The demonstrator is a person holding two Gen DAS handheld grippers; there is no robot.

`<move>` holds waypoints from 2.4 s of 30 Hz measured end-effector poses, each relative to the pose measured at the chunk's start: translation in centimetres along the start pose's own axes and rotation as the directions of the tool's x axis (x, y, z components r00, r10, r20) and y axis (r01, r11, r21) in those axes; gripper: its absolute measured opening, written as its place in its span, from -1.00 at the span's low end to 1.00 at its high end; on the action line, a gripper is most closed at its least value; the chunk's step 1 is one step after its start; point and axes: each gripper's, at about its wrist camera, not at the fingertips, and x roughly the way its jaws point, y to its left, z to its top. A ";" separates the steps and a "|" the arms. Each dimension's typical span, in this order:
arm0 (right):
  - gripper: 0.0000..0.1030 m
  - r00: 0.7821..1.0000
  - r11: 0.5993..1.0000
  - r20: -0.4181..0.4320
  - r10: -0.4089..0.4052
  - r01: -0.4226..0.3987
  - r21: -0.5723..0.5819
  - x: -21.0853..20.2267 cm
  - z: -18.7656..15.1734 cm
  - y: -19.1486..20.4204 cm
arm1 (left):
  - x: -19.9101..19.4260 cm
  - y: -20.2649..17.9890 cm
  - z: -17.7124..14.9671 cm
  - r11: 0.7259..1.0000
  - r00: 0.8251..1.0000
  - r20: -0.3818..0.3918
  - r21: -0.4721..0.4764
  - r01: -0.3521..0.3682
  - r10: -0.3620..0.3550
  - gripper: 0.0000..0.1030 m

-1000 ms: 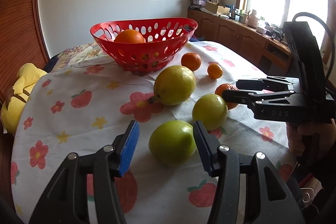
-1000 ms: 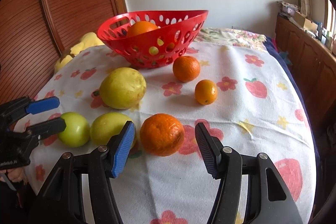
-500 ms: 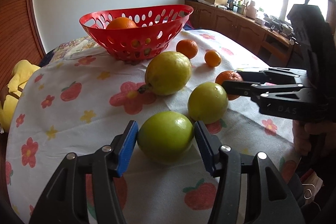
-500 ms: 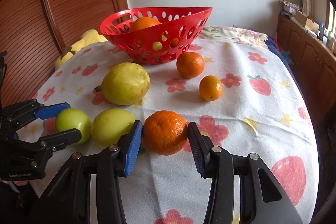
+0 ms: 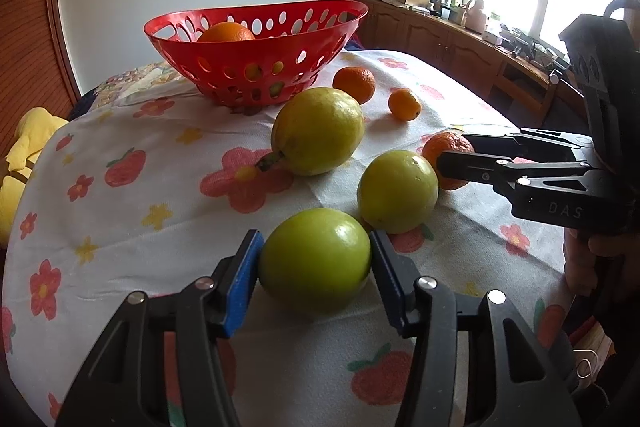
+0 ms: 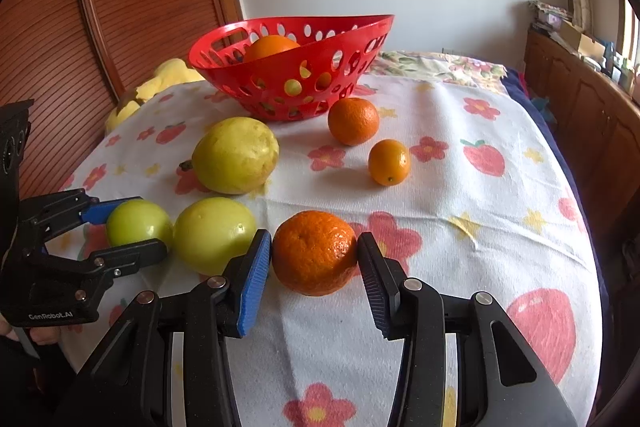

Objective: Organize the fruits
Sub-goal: 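Grasp a mandarin with the right tool while the left tool grasps a green citrus, then carry both fruits into the red basket and open both tools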

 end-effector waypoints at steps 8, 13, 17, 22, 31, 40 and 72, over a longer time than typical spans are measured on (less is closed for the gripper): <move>-0.13 1.000 1.000 0.010 0.003 -0.003 0.001 -0.3 0.1 -0.3 | -2.1 0.6 1.5 1.000 0.997 0.070 -0.011 0.007 -0.006 0.02; -0.13 0.999 1.000 0.053 0.010 -0.009 -0.016 -1.5 2.2 -0.4 | -3.6 1.7 4.3 1.000 0.991 0.132 -0.021 0.007 -0.004 0.02; -0.13 0.994 0.999 0.107 0.015 -0.011 -0.039 -2.7 5.0 -0.6 | -4.1 3.0 7.1 0.999 0.985 0.170 -0.026 -0.020 0.025 0.02; -0.13 0.987 0.997 0.161 0.030 -0.018 -0.076 -3.2 8.7 -0.6 | -3.5 4.8 10.1 0.999 0.979 0.199 -0.037 -0.038 0.045 0.02; -0.12 0.983 0.992 0.172 0.064 -0.043 -0.122 0.3 13.3 -0.8 | -0.2 6.4 13.8 0.998 0.978 0.198 -0.031 -0.053 0.058 0.02; -0.12 0.987 0.987 0.136 0.080 -0.060 -0.148 4.1 14.9 -1.2 | 3.3 7.1 15.2 0.998 0.983 0.172 -0.035 -0.050 0.056 0.02; -0.11 0.987 0.988 0.150 0.058 -0.035 -0.152 5.0 14.7 -1.0 | 4.7 8.2 14.9 0.995 0.979 0.186 -0.064 -0.077 0.088 0.05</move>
